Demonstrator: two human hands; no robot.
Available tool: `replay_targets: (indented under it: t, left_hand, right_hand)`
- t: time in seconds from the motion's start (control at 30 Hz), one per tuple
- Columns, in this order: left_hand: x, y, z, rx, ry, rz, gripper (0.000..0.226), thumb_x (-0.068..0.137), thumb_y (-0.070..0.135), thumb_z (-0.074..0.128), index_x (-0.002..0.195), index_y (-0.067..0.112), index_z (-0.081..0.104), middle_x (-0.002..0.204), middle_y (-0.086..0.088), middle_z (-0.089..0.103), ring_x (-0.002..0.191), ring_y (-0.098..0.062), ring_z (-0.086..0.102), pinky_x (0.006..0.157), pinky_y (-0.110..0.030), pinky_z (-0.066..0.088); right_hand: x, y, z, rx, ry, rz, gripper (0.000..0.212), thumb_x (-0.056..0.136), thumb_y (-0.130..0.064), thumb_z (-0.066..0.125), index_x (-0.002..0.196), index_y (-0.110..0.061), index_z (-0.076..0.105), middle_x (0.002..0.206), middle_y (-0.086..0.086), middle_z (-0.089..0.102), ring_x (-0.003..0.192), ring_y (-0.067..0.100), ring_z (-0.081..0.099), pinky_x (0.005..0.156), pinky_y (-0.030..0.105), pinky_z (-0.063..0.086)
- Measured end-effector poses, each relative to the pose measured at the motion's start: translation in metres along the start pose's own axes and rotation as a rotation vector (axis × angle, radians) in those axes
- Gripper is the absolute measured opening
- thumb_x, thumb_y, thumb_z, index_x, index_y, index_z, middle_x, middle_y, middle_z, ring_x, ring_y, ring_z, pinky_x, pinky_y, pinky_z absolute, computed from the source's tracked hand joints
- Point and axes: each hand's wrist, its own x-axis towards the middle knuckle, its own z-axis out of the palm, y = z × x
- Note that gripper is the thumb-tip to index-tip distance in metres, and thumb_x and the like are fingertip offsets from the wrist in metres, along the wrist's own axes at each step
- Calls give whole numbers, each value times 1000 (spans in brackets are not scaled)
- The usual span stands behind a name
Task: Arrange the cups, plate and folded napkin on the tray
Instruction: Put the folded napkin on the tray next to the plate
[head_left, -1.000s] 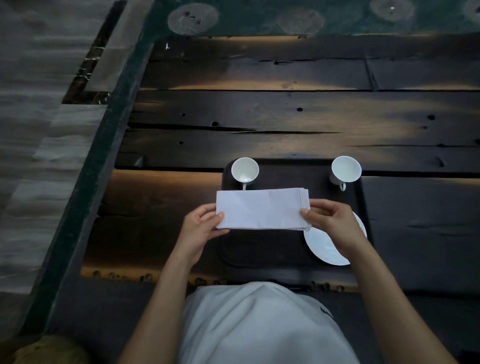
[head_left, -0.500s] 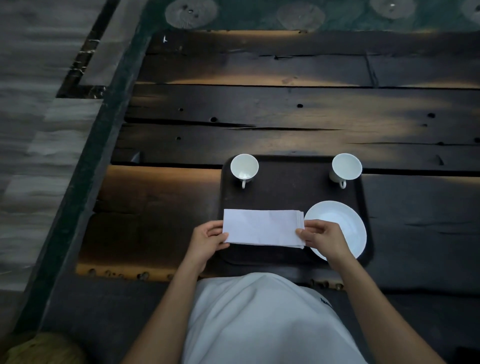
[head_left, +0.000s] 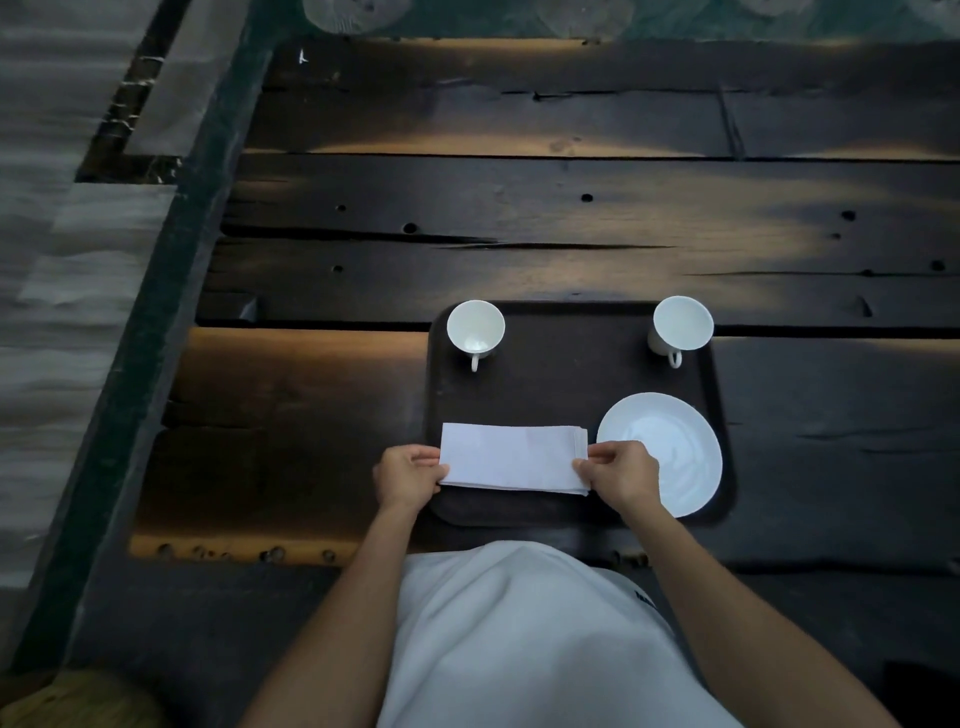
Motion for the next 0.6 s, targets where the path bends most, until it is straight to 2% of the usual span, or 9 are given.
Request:
replay_targets:
  t: [0.13,0.2,0.23,0.3,0.37,0.47,0.53,0.6]
  left_hand:
    - [5,2,5,83,33,-10,22,76,0,83,95,9,81,76,2,75,67,-12,72,69,-29,64]
    - [6,2,6,123,45,-5,22,74,3,84,94,13,81,84,-2,78,76,-18,74,79,-35,63]
    - [7,2,6,140,50,-3,22,74,4,84,93,14,81,88,-4,79,80,-22,75,82,-36,63]
    - [8,2,7,160,56,-5,22,74,5,84,94,15,81,94,-8,79,85,-26,74,85,-37,62]
    - [8,4,9,210,56,-1,22,76,5,83,96,14,81,97,-9,79,86,-28,74,87,-37,61]
    - [6,10,10,319,71,25,20,80,7,80,98,15,80,101,-9,78,92,-28,72,84,-28,56]
    - [1,15,10,418,94,54,19,83,9,76,100,16,78,105,-9,76,98,-28,69,75,-26,48]
    - [-2,18,10,527,104,117,20,85,9,73,103,17,73,108,-8,73,101,-30,67,73,-30,48]
  right_hand:
    - [0,-5,6,-99,27,-19,10,78,-18,73,84,-15,80,64,-4,70,75,21,63,72,26,46]
    - [-1,-6,7,-175,28,-42,13,77,-16,68,68,-8,71,56,8,61,66,31,52,63,31,43]
    - [0,-6,8,-211,29,-61,17,75,-15,65,64,-3,64,54,10,52,62,30,44,59,32,40]
    - [-1,-6,9,-248,38,-99,21,76,-15,63,60,-2,56,50,5,44,58,23,40,55,31,36]
    - [-1,-6,10,-273,49,-148,31,78,-15,64,53,-10,47,45,-3,41,52,19,39,50,30,31]
    - [-2,-5,11,-353,40,-191,31,83,-18,64,58,-19,46,51,-7,47,53,16,45,50,28,31]
    - [-2,-5,12,-406,33,-207,19,85,-20,63,69,-14,55,61,-2,57,62,23,55,54,31,40]
    - [-1,-7,13,-438,45,-230,11,86,-20,63,87,-10,62,78,3,65,75,28,61,66,37,50]
